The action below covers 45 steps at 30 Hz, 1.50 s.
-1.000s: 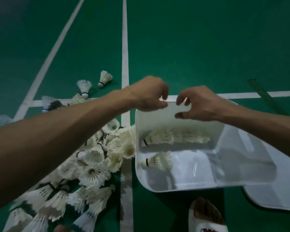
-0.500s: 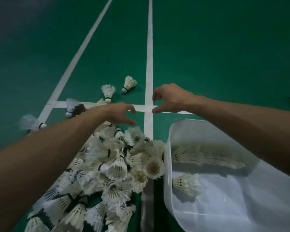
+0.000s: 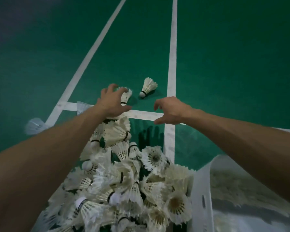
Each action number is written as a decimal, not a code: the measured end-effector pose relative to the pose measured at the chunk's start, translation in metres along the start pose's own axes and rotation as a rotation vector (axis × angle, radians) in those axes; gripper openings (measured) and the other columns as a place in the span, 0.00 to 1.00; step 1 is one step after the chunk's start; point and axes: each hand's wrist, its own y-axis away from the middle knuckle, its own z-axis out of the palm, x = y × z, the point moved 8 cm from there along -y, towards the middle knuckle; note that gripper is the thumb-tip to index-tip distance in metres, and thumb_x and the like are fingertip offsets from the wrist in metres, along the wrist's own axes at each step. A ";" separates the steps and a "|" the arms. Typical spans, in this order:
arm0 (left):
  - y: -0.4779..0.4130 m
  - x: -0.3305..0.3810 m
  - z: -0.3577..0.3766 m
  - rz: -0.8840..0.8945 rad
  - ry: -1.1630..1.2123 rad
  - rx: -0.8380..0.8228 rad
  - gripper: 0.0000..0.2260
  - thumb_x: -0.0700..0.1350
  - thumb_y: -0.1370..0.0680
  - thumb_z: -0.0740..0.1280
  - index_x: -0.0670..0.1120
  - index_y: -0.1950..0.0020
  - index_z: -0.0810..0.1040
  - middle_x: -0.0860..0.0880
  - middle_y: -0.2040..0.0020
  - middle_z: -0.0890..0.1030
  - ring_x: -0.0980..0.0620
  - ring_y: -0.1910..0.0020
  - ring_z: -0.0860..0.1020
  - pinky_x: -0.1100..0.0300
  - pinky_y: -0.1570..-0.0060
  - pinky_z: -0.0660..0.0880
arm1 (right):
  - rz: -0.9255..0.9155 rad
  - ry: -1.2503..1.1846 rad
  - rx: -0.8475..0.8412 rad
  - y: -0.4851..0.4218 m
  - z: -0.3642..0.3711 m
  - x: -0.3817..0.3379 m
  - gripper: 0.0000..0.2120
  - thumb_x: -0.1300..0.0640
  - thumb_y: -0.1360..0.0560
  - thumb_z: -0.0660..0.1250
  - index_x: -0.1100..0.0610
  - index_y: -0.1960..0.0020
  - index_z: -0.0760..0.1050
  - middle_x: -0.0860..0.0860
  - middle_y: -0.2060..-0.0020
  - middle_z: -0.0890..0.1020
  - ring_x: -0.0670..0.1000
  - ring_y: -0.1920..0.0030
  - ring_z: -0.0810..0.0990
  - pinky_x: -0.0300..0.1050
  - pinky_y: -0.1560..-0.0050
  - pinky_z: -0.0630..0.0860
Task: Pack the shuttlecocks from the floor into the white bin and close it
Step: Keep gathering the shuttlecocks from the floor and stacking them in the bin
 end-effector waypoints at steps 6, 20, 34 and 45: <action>-0.032 -0.009 0.021 0.042 0.121 -0.171 0.41 0.47 0.28 0.73 0.59 0.23 0.51 0.45 0.22 0.44 0.38 0.27 0.60 0.47 0.31 0.60 | 0.011 -0.004 0.047 -0.047 -0.005 0.011 0.31 0.48 0.29 0.74 0.55 0.31 0.67 0.55 0.35 0.72 0.56 0.38 0.71 0.46 0.40 0.68; -0.047 -0.023 0.029 0.051 0.025 -0.299 0.48 0.34 0.33 0.75 0.61 0.24 0.52 0.42 0.30 0.57 0.40 0.37 0.69 0.52 0.40 0.74 | 0.040 0.071 0.057 -0.126 0.006 0.030 0.47 0.49 0.30 0.74 0.47 0.22 0.46 0.52 0.22 0.44 0.65 0.26 0.52 0.60 0.27 0.57; -0.022 -0.023 0.027 0.106 0.305 -0.292 0.22 0.31 0.28 0.66 0.49 0.38 0.72 0.53 0.48 0.75 0.57 0.51 0.76 0.64 0.51 0.75 | 0.097 0.212 0.322 -0.115 -0.003 0.039 0.21 0.73 0.30 0.65 0.59 0.41 0.65 0.59 0.40 0.64 0.61 0.43 0.65 0.54 0.49 0.72; -0.014 -0.016 -0.003 0.042 0.403 -0.151 0.32 0.29 0.26 0.61 0.63 0.34 0.67 0.46 0.46 0.76 0.45 0.53 0.80 0.47 0.56 0.80 | 0.108 0.061 0.330 -0.084 -0.013 0.041 0.23 0.59 0.27 0.70 0.52 0.38 0.63 0.57 0.48 0.72 0.58 0.50 0.73 0.55 0.49 0.75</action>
